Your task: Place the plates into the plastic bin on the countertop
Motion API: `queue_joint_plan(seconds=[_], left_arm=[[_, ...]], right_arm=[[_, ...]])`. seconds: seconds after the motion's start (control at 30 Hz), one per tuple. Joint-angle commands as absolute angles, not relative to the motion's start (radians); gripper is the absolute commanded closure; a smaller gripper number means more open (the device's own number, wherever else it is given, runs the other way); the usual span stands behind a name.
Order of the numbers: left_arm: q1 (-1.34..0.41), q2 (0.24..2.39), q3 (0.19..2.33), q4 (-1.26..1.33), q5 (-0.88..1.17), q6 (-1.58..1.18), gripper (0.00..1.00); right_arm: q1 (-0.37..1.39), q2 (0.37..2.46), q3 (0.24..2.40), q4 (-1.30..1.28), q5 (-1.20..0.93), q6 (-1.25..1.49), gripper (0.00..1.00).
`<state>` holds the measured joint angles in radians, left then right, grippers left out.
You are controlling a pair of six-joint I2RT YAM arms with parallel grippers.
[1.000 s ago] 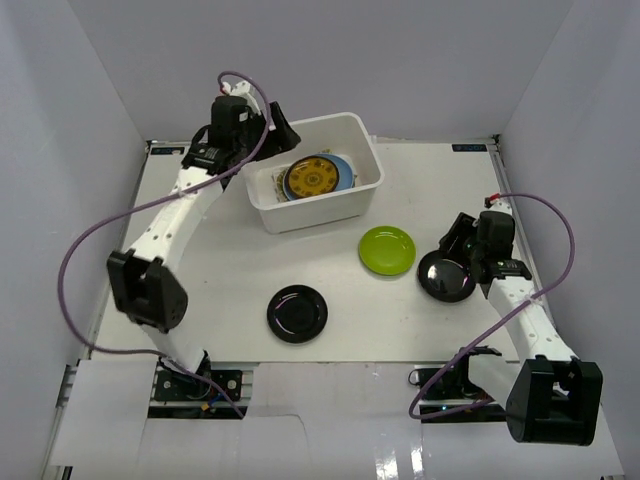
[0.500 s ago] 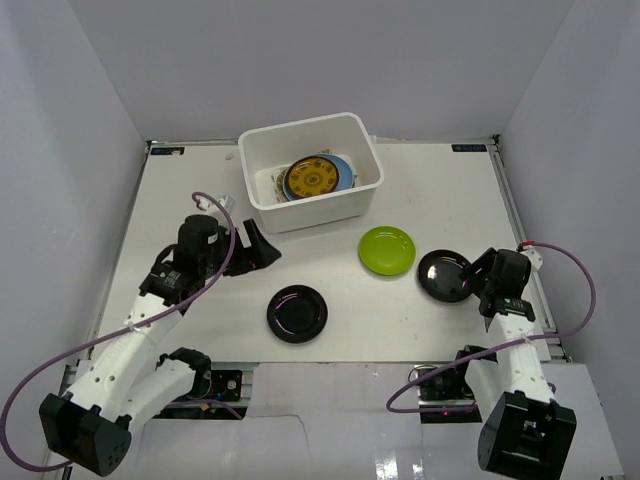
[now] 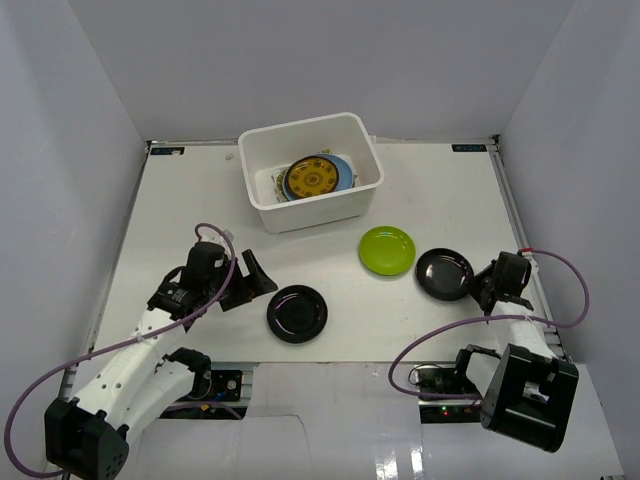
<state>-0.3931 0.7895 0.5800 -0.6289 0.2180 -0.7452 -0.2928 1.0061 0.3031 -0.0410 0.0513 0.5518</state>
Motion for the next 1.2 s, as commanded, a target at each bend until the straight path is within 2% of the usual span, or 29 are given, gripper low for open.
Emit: queue_joint_plan(seconds=[0.0,0.03,0.1,0.13,0.17,0.4,0.5,0.6,0.67,0.7,0.73,0.9,1.03,1.07,1.13,1.17], left_arm=[[-0.403,0.811,0.563,-0.594,0.219,-0.762,0.07],[-0.408,0.819,0.560,-0.588,0.216,-0.762,0.08],[-0.417,0.848,0.552,-0.569,0.213,-0.764,0.08],[-0.428,0.859,0.543,-0.562,0.213,-0.765,0.08],[-0.433,0.871,0.537,-0.557,0.213,-0.767,0.09],[-0.505,0.975,0.480,-0.470,0.172,-0.782,0.12],[-0.523,1.011,0.465,-0.437,0.160,-0.784,0.15],[-0.534,1.049,0.454,-0.408,0.152,-0.781,0.22],[-0.540,1.071,0.456,-0.402,0.150,-0.778,0.27],[-0.545,1.077,0.457,-0.402,0.143,-0.776,0.33],[-0.548,1.084,0.459,-0.403,0.137,-0.773,0.36],[-0.558,1.107,0.462,-0.402,0.109,-0.772,0.51],[-0.558,1.132,0.466,-0.403,0.086,-0.765,0.62],[-0.558,1.137,0.469,-0.405,0.083,-0.762,0.72],[-0.561,1.144,0.477,-0.408,0.077,-0.761,0.80],[-0.561,1.144,0.479,-0.410,0.074,-0.759,0.90]], right_arm=[[-0.314,1.016,0.264,-0.063,0.048,0.574,0.76],[-0.325,1.000,0.259,-0.064,0.051,0.575,0.82],[-0.333,0.945,0.261,-0.072,0.070,0.569,0.85],[-0.339,0.922,0.267,-0.093,0.081,0.566,0.91],[-0.342,0.881,0.285,-0.107,0.092,0.563,0.92],[-0.345,0.729,0.487,-0.250,0.080,0.543,0.92],[-0.344,0.670,0.549,-0.148,-0.099,0.572,0.92],[-0.292,0.718,0.633,-0.075,-0.221,0.618,0.92],[-0.152,0.803,0.747,-0.057,-0.192,0.606,0.92],[-0.087,0.833,0.785,-0.048,-0.170,0.601,0.92],[0.049,0.900,0.852,-0.028,-0.137,0.594,0.92],[0.329,1.167,1.102,0.092,-0.109,0.566,0.92],[0.416,1.486,1.382,0.046,-0.087,0.511,0.92],[0.426,1.544,1.491,0.023,-0.081,0.500,0.92],[0.451,1.700,1.598,-0.062,-0.060,0.460,0.92],[0.457,1.753,1.699,-0.090,-0.049,0.445,0.92]])
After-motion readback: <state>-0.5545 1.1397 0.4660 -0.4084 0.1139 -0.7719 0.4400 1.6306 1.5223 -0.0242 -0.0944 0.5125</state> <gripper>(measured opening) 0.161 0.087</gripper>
